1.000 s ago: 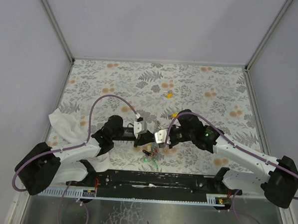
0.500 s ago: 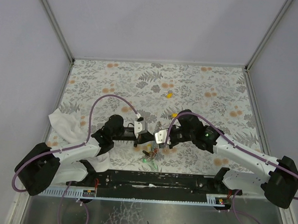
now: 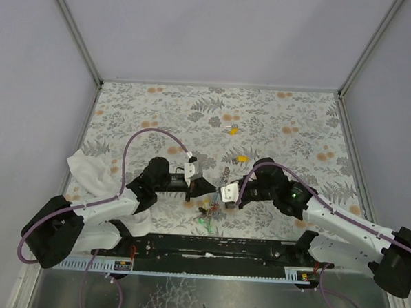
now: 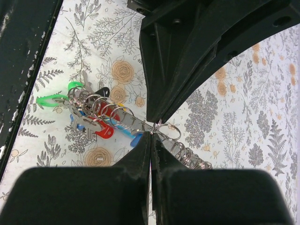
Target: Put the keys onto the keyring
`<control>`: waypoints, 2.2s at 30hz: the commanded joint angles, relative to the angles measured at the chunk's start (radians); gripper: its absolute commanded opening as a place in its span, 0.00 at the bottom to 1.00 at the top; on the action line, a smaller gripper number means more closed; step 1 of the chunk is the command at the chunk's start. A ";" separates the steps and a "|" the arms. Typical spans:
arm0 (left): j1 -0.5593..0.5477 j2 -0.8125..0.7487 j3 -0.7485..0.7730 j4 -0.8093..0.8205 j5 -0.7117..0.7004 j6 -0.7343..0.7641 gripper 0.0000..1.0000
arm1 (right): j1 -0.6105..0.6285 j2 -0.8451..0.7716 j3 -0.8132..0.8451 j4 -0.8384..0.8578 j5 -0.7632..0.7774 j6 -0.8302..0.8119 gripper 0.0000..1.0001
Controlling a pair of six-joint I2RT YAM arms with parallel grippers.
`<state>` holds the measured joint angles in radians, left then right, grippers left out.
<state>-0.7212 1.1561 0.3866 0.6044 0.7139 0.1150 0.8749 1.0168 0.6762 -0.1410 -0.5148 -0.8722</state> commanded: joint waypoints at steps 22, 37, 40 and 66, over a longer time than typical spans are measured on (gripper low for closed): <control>-0.061 0.125 -0.162 0.678 -0.502 -0.738 0.00 | 0.013 0.031 -0.198 0.411 -0.035 0.145 0.00; -0.074 0.051 -0.235 0.620 -0.472 -0.640 0.23 | 0.017 -0.068 -0.143 0.333 0.094 0.036 0.00; -0.071 -0.064 -0.221 0.443 -0.441 -0.522 0.25 | 0.018 -0.070 -0.119 0.302 0.098 0.006 0.00; -0.067 -0.061 -0.006 -0.051 -0.079 0.097 0.33 | 0.018 -0.031 -0.019 0.130 -0.043 -0.163 0.00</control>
<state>-0.7948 1.0626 0.3351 0.5598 0.5655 0.1493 0.8837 0.9874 0.5926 -0.0448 -0.5159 -1.0042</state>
